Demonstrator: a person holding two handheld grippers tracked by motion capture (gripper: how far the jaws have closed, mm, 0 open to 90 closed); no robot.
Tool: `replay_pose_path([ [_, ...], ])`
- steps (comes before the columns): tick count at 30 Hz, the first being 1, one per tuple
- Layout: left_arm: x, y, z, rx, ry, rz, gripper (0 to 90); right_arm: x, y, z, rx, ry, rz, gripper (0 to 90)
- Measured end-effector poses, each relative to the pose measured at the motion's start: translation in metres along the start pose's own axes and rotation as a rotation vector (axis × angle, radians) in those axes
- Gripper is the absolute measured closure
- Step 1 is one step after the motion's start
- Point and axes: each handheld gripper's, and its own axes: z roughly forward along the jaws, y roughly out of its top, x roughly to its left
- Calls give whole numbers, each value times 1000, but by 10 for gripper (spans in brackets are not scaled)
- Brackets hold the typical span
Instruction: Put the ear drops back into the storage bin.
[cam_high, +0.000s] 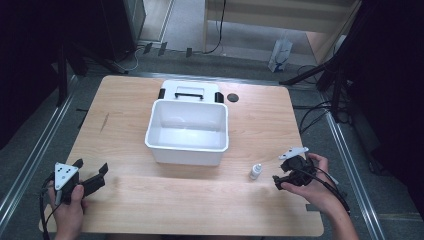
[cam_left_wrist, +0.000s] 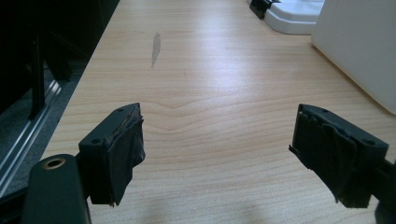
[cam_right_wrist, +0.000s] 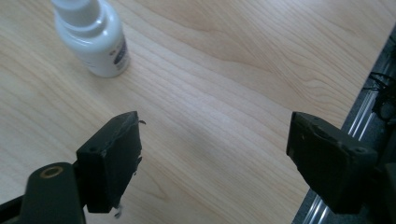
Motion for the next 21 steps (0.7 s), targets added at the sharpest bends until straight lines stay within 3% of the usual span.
replay_pose_path([
  [3,0,0,0,0,-1,-3,174,2,13,0,87,35,-48,204],
  [6,0,0,0,0,-4,-5,174,3,19,0,132,41,-56,201],
  [11,1,0,0,2,-12,-16,174,12,42,-3,217,95,-67,183],
  [14,1,0,0,5,-12,-13,174,15,50,-5,216,96,-76,201],
  [17,1,0,0,5,-13,-12,174,22,63,-8,208,101,-100,297],
  [21,1,0,1,4,-13,-15,174,26,71,-6,215,114,-116,361],
])
